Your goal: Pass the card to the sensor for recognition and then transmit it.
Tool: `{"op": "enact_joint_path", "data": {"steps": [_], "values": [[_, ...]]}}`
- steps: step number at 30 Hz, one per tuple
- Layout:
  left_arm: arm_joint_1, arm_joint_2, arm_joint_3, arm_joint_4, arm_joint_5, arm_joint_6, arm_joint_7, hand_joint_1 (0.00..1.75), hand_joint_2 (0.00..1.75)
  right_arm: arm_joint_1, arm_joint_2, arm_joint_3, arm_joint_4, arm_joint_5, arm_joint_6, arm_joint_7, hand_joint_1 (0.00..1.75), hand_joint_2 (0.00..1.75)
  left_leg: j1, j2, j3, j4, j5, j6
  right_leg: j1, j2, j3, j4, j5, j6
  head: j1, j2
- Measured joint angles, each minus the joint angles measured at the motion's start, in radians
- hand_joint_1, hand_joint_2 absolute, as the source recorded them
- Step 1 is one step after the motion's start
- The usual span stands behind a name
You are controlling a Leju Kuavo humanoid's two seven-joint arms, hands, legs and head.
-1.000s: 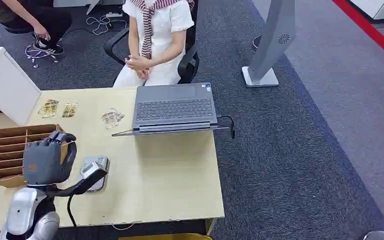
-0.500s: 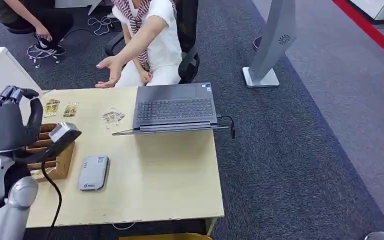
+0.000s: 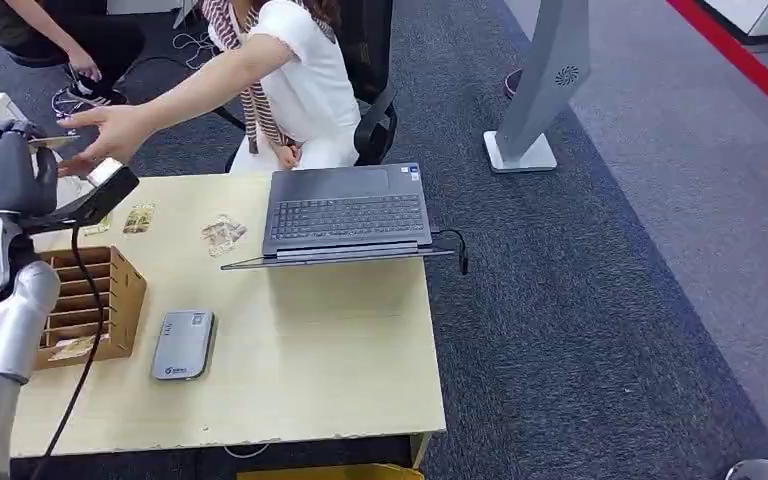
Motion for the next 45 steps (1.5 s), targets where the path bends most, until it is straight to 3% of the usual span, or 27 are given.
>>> {"op": "enact_joint_path", "data": {"steps": [7,8,12,13,20,23,31,34,37,41,45], "values": [[-0.008,0.003,0.0,0.079,0.042,0.016,-0.022,1.75,1.75,0.0,0.0,0.0,0.0,0.0,0.002,0.003,0.0,0.0,0.0,0.0,-0.001,0.0,0.0,0.0,0.0,0.0,-0.001,0.0,0.001,-0.001,0.0,0.0],[-0.008,0.005,0.0,0.087,0.048,0.018,-0.026,1.41,1.75,0.0,0.0,0.0,0.0,0.001,0.002,0.004,0.0,0.0,0.0,0.001,-0.002,0.0,0.0,0.0,0.0,0.0,-0.001,0.0,0.001,-0.001,0.0,0.0],[0.0,0.006,0.0,0.105,0.068,0.048,-0.037,1.41,1.75,0.003,0.0,0.0,0.001,0.011,0.006,0.005,0.0,0.0,0.0,0.004,-0.002,0.0,0.0,0.0,0.0,0.003,-0.002,0.0,0.001,-0.001,0.0,0.0],[0.001,0.006,0.0,0.108,0.069,0.051,-0.039,0.0,1.75,0.004,0.0,0.0,0.001,0.012,0.006,0.005,0.0,0.0,0.0,0.004,-0.002,0.0,0.0,0.0,0.0,0.003,-0.003,0.0,0.001,-0.001,0.0,0.0],[0.028,0.015,0.006,0.113,0.086,0.078,-0.043,0.0,1.75,0.005,0.0,0.001,0.001,0.015,0.006,0.009,0.0,0.0,0.0,0.003,-0.003,-0.001,0.0,-0.001,0.0,0.002,-0.003,0.001,0.001,-0.002,0.0,0.0],[0.092,0.02,0.019,0.044,0.139,0.085,-0.08,0.0,1.75,0.006,0.0,0.001,0.002,0.015,0.006,0.015,0.0,0.0,0.0,0.004,-0.003,-0.001,0.0,-0.001,0.0,0.003,-0.003,0.001,0.001,-0.002,0.0,0.0],[0.39,0.021,0.079,-0.354,0.221,0.112,-0.173,0.0,1.75,0.017,0.0,0.001,0.002,0.011,0.0,0.018,0.0,0.0,0.0,0.003,-0.005,-0.001,0.0,-0.001,0.0,0.002,-0.004,0.0,0.0,-0.001,0.002,0.0],[0.603,0.018,0.102,-0.591,0.232,0.143,-0.209,0.0,1.75,0.021,0.002,-0.002,0.002,-0.005,-0.009,0.015,0.0,0.0,-0.001,0.014,0.001,-0.003,-0.006,-0.001,-0.002,0.011,-0.003,0.0,-0.002,-0.002,-0.007,0.0],[0.78,0.003,0.103,-0.743,0.189,0.153,-0.221,0.0,1.75,0.028,0.003,-0.008,0.003,-0.006,-0.016,0.016,0.0,0.0,-0.001,0.013,0.0,-0.003,-0.007,0.0,-0.001,0.011,-0.003,-0.001,-0.004,-0.001,-0.002,0.0],[0.953,-0.002,0.109,-0.857,0.117,0.13,-0.184,0.0,1.75,0.029,0.003,-0.015,0.003,-0.006,-0.017,0.018,0.0,0.0,-0.001,0.011,0.0,-0.003,-0.008,0.001,-0.001,0.009,-0.003,-0.001,-0.006,-0.001,-0.003,0.0],[1.01,-0.003,0.111,-0.901,0.096,0.1,-0.158,0.0,1.75,0.028,0.003,-0.016,0.003,-0.006,-0.018,0.018,0.0,0.0,0.0,0.007,-0.001,-0.003,-0.007,0.001,-0.001,0.006,-0.003,0.0,-0.006,-0.001,-0.003,0.0]]}}
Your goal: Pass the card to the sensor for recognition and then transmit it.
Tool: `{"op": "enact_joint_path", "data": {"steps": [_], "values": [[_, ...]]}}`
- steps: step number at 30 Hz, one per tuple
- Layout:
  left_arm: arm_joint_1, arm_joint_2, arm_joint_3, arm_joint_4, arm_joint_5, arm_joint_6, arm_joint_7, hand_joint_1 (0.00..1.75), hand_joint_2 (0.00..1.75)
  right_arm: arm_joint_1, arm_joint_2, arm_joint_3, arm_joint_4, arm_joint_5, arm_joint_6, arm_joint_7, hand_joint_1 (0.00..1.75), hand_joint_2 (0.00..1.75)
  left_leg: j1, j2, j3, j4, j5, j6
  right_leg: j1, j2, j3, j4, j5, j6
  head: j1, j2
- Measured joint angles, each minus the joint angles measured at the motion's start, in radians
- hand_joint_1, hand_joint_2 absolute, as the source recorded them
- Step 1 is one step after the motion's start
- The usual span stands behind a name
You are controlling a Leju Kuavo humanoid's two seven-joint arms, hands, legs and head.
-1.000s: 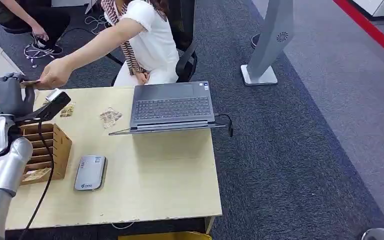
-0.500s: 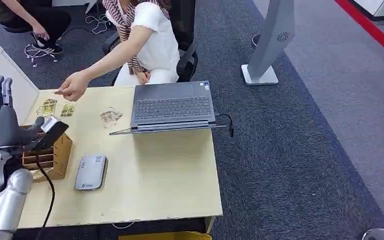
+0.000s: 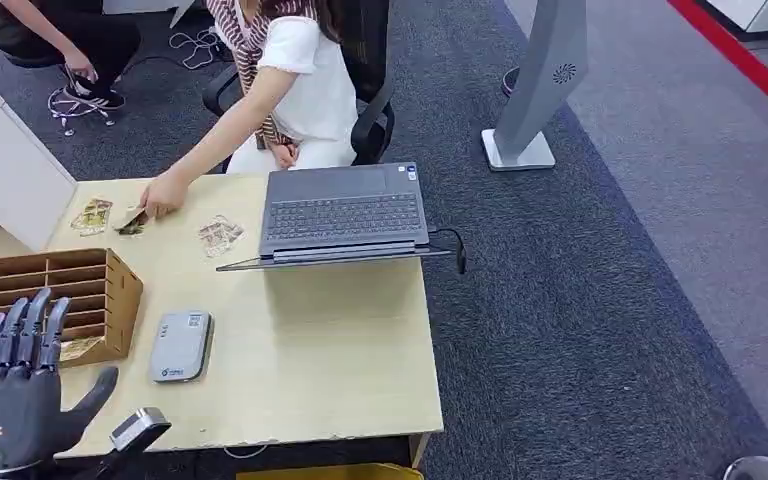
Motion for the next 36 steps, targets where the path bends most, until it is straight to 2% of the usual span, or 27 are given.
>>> {"op": "enact_joint_path", "data": {"steps": [3,6,13,22,28,36], "values": [[0.025,0.003,0.005,0.003,-0.039,-0.081,0.062,0.0,1.75,0.0,0.0,0.0,0.0,0.004,0.001,0.006,0.0,0.0,0.0,0.0,0.0,0.0,0.001,-0.001,0.0,0.0,0.0,0.0,0.001,-0.001,0.0,0.0],[0.027,0.006,0.007,0.018,-0.041,-0.109,0.081,0.0,1.75,0.0,0.0,-0.001,0.0,0.004,0.001,0.006,0.0,0.0,0.0,-0.002,0.0,0.0,0.002,-0.001,0.0,-0.002,0.0,0.0,0.001,-0.001,0.0,0.0],[-0.024,0.007,0.008,0.106,-0.048,-0.225,0.124,0.0,1.75,0.0,0.0,-0.001,0.0,0.006,0.002,0.002,0.0,0.0,0.0,-0.003,0.0,0.0,0.003,-0.002,0.0,-0.002,0.0,0.0,0.001,-0.001,0.0,0.0],[-0.114,-0.01,0.008,0.224,-0.067,-0.213,0.146,0.0,1.75,-0.001,0.0,-0.001,0.0,0.024,0.004,0.003,0.0,0.0,0.0,-0.004,0.0,0.0,0.003,-0.002,0.0,-0.003,0.0,0.0,0.002,-0.002,0.0,0.0],[-0.18,-0.024,0.021,0.3,-0.068,-0.178,0.149,0.0,1.75,-0.001,0.0,-0.001,0.0,0.037,0.005,-0.001,0.0,0.0,0.0,-0.004,0.0,0.0,0.003,-0.002,0.0,-0.004,0.0,0.0,0.002,-0.002,0.0,0.0],[-0.218,-0.032,0.06,0.387,-0.078,-0.16,0.17,0.0,1.75,-0.001,0.0,-0.001,0.0,0.042,0.006,-0.001,0.0,0.0,0.0,-0.004,0.0,0.0,0.004,-0.002,0.0,-0.003,0.0,0.001,0.002,-0.002,0.0,0.0]]}}
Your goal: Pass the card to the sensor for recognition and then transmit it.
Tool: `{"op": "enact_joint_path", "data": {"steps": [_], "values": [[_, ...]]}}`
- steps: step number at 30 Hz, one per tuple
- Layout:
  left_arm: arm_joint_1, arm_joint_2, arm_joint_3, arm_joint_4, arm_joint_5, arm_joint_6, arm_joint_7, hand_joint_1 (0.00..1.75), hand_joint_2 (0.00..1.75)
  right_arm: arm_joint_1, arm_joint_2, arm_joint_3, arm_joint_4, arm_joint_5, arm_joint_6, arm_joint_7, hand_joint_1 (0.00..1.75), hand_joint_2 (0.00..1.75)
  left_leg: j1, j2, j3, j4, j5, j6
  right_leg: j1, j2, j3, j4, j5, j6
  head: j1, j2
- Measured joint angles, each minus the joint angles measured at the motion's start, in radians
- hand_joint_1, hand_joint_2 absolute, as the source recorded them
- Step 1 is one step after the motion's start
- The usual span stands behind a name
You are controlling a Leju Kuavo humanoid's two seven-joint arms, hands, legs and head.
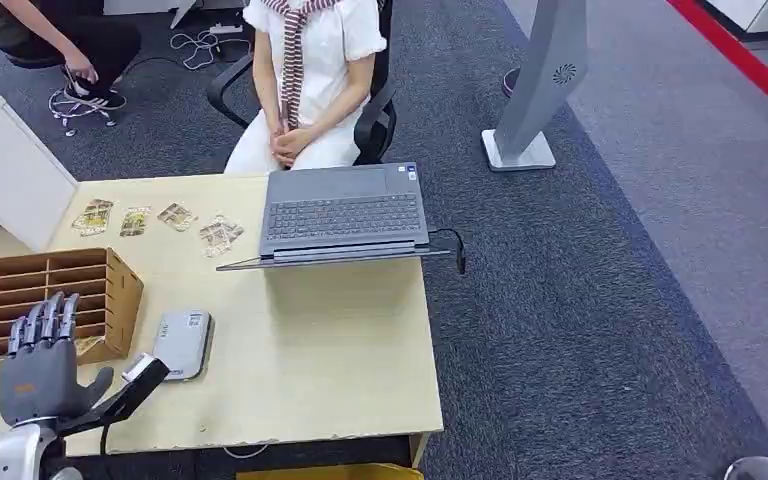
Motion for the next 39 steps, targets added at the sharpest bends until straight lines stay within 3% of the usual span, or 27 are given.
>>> {"op": "enact_joint_path", "data": {"steps": [9,19,39], "values": [[-0.011,-0.001,0.025,0.039,-0.003,0.002,0.002,0.0,1.75,-0.001,0.0,0.0,0.0,0.0,0.001,0.0,0.0,0.0,0.0,0.0,0.0,0.0,0.0,0.0,0.0,0.0,0.0,0.0,0.0,0.0,0.0,0.0],[-0.012,0.001,0.082,0.082,-0.035,0.062,0.009,0.0,1.75,0.0,0.0,0.0,0.0,0.016,0.007,-0.001,0.0,0.0,0.0,0.0,0.0,0.0,0.0,0.0,0.0,0.0,0.0,0.0,0.0,0.0,0.0,0.0],[-0.033,0.002,0.106,0.121,-0.045,0.035,-0.001,0.0,1.75,0.0,0.0,0.0,0.0,0.035,0.016,-0.011,0.0,0.0,0.0,0.0,0.0,0.0,0.0,0.0,0.0,0.0,0.0,0.0,0.0,0.0,0.0,0.0]]}}
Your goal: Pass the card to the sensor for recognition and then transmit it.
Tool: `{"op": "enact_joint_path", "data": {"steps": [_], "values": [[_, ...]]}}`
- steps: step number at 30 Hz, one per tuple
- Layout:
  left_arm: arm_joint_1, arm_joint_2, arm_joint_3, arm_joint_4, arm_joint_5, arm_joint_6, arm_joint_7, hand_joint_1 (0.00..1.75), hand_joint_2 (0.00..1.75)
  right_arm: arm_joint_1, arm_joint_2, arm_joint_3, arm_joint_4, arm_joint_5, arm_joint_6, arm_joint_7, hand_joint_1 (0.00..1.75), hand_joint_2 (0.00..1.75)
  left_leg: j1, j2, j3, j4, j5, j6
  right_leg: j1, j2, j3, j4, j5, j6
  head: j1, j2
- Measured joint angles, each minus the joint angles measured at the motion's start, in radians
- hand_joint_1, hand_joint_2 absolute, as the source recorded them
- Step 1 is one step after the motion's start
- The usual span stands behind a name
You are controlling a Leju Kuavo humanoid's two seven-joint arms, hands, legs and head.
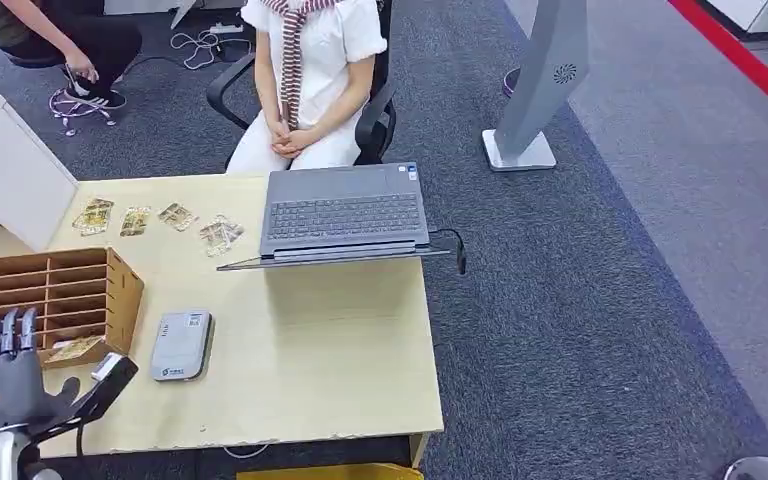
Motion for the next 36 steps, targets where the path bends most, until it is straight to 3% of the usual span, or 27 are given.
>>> {"op": "enact_joint_path", "data": {"steps": [36], "values": [[-0.065,-0.002,-0.002,0.058,-0.02,-0.069,0.023,0.0,1.75,-0.002,0.003,0.002,0.0,0.016,0.003,-0.003,0.0,0.0,0.0,0.0,0.0,0.0,0.0,0.0,0.0,0.0,0.0,0.0,0.0,0.0,0.0,0.0]]}}
